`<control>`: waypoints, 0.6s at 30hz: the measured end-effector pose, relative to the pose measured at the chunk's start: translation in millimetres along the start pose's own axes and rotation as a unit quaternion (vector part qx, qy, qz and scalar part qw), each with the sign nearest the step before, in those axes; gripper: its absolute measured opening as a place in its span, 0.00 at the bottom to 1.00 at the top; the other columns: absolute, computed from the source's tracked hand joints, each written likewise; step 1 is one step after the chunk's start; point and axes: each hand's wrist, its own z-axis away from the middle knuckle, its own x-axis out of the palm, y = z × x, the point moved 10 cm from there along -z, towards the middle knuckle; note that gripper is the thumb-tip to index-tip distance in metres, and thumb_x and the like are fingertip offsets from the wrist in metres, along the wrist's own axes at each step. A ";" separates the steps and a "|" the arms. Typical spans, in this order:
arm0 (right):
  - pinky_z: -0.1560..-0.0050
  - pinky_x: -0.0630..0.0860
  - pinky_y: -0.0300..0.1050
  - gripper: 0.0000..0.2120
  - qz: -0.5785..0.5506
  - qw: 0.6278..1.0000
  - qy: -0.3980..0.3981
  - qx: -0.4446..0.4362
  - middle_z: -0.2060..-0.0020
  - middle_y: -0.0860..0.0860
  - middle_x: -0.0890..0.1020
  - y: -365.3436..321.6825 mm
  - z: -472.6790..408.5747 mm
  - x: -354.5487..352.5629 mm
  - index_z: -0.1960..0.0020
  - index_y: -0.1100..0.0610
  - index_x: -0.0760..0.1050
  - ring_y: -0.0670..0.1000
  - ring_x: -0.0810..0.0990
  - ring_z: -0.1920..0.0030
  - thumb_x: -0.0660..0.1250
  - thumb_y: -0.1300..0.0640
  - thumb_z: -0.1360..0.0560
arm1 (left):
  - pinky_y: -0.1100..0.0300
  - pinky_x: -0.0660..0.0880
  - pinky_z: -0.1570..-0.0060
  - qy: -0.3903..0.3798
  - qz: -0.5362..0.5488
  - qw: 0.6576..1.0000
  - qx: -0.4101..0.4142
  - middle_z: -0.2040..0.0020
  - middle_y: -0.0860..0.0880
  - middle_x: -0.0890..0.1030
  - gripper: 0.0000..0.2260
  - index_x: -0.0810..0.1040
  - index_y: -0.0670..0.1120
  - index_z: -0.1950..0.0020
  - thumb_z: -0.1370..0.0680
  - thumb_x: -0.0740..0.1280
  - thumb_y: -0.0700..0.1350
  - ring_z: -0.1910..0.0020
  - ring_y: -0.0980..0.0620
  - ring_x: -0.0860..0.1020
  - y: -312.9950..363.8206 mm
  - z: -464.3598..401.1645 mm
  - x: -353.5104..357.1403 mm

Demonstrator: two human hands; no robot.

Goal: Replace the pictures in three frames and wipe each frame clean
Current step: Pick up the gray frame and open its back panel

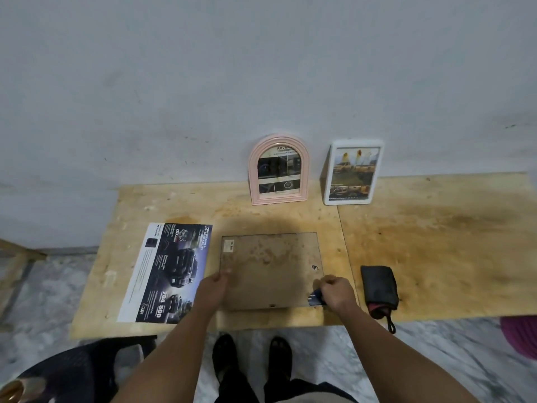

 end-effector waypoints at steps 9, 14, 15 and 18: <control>0.51 0.82 0.59 0.13 -0.141 0.982 0.011 0.129 0.58 0.62 0.84 12.1 -13.8 10.1 0.57 0.64 0.79 0.63 0.84 0.55 0.68 0.53 0.31 | 0.49 0.68 0.30 -0.016 -0.067 0.997 0.023 0.24 0.40 0.72 0.26 0.70 0.41 0.23 0.15 0.60 0.56 0.27 0.39 0.71 13.0 -2.1 2.1; 0.59 0.79 0.50 0.13 -0.255 0.949 0.019 0.186 0.55 0.58 0.83 26.1 -15.3 12.1 0.50 0.63 0.78 0.58 0.80 0.57 0.67 0.53 0.26 | 0.52 0.73 0.40 -0.033 -0.118 0.992 0.033 0.31 0.41 0.78 0.24 0.74 0.44 0.25 0.16 0.62 0.57 0.39 0.41 0.77 12.5 -5.4 7.3; 0.60 0.77 0.49 0.11 -0.259 0.947 0.022 0.187 0.57 0.58 0.83 24.6 -10.0 9.7 0.52 0.63 0.78 0.58 0.80 0.57 0.65 0.55 0.25 | 0.53 0.74 0.42 -0.035 -0.118 0.992 0.034 0.32 0.42 0.79 0.24 0.74 0.45 0.26 0.17 0.62 0.59 0.40 0.42 0.78 11.4 -5.9 7.6; 0.61 0.70 0.47 0.09 -0.230 0.958 0.013 0.174 0.63 0.58 0.82 23.3 -1.2 4.8 0.58 0.65 0.79 0.56 0.76 0.63 0.62 0.62 0.25 | 0.53 0.75 0.40 -0.037 -0.103 0.994 0.026 0.30 0.44 0.79 0.27 0.75 0.47 0.26 0.19 0.65 0.62 0.35 0.41 0.77 6.6 -7.4 7.4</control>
